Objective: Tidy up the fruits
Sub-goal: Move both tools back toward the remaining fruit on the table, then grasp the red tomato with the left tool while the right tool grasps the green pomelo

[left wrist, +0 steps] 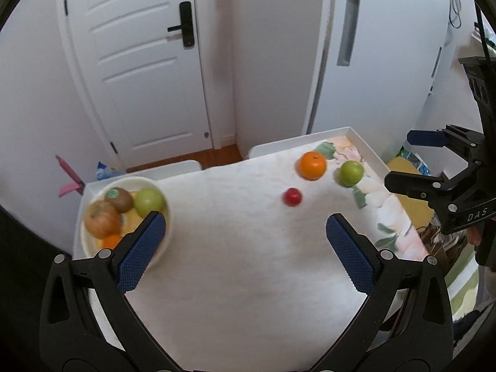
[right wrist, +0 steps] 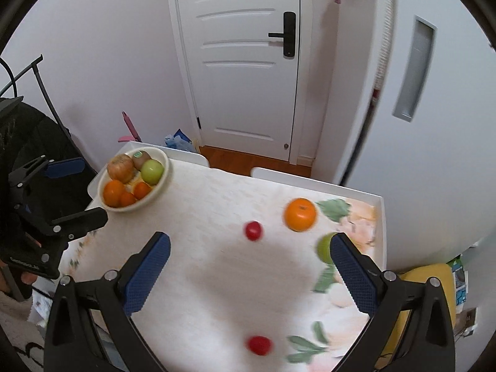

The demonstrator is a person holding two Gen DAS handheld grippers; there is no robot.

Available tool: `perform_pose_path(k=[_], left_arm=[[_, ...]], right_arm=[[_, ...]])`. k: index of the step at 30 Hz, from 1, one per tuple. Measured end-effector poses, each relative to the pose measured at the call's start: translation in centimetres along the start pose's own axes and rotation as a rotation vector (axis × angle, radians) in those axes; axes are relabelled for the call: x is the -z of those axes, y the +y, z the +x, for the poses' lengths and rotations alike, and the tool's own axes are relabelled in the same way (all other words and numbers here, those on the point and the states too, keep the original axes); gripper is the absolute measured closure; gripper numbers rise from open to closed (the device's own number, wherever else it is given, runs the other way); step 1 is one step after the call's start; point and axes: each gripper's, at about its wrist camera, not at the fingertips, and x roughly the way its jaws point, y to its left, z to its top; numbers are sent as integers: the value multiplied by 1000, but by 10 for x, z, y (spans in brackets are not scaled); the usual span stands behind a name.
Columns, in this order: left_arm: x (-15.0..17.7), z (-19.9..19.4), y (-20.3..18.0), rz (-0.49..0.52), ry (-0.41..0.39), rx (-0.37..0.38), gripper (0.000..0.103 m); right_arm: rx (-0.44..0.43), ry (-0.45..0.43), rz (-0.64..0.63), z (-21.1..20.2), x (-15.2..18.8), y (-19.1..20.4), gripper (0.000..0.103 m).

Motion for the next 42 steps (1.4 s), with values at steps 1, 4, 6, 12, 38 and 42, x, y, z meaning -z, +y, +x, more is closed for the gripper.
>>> perform_pose_path(k=[1, 4, 6, 12, 38, 42], left_arm=[[0, 3, -10, -13, 3, -2, 0], [4, 12, -35, -51, 16, -11, 0], [10, 18, -51, -77, 23, -14, 0], [35, 42, -93, -140, 57, -26, 0], [120, 128, -186, -147, 232, -21, 40], [117, 129, -185, -142, 236, -42, 57]], right_arm=[[-2, 3, -7, 0, 4, -8, 0], [-9, 12, -34, 1, 14, -34, 0], [-21, 18, -52, 3, 21, -51, 0], [-55, 41, -107, 21, 37, -96, 0], [-177, 135, -239, 139, 71, -145, 5], [-196, 143, -245, 148, 69, -144, 11]])
